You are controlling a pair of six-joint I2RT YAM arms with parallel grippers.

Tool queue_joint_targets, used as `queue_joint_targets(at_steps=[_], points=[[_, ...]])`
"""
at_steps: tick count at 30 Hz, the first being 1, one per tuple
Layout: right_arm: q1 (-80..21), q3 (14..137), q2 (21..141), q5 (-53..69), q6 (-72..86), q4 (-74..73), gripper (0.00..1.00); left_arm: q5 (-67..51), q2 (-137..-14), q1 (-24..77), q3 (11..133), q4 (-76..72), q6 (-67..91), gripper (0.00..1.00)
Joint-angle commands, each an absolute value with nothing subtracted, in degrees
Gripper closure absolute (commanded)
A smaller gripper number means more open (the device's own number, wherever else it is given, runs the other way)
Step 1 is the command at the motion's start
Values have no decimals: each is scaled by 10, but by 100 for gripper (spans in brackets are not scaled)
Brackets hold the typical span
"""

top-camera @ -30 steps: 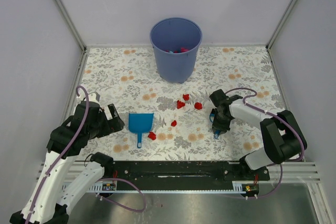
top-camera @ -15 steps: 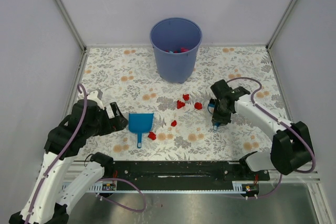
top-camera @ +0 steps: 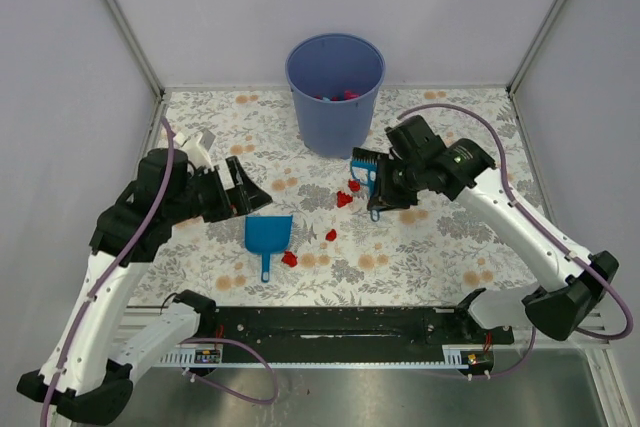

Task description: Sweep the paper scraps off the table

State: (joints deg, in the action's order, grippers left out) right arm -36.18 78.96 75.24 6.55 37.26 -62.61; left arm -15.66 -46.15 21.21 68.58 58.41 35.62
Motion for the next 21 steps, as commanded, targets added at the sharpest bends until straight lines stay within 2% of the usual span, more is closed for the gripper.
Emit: queue_joint_targets(at_steps=[1, 6, 14, 21], points=[[-438, 900, 796, 84, 363, -647, 88, -226, -498, 210, 731, 507, 369, 7], [-519, 999, 863, 55, 354, -679, 88, -257, -533, 211, 750, 489, 369, 11], [-585, 1071, 922, 49, 361, -685, 88, -269, -549, 211, 766, 484, 358, 16], [-613, 1130, 961, 44, 359, -693, 89, -261, -550, 211, 752, 482, 362, 29]])
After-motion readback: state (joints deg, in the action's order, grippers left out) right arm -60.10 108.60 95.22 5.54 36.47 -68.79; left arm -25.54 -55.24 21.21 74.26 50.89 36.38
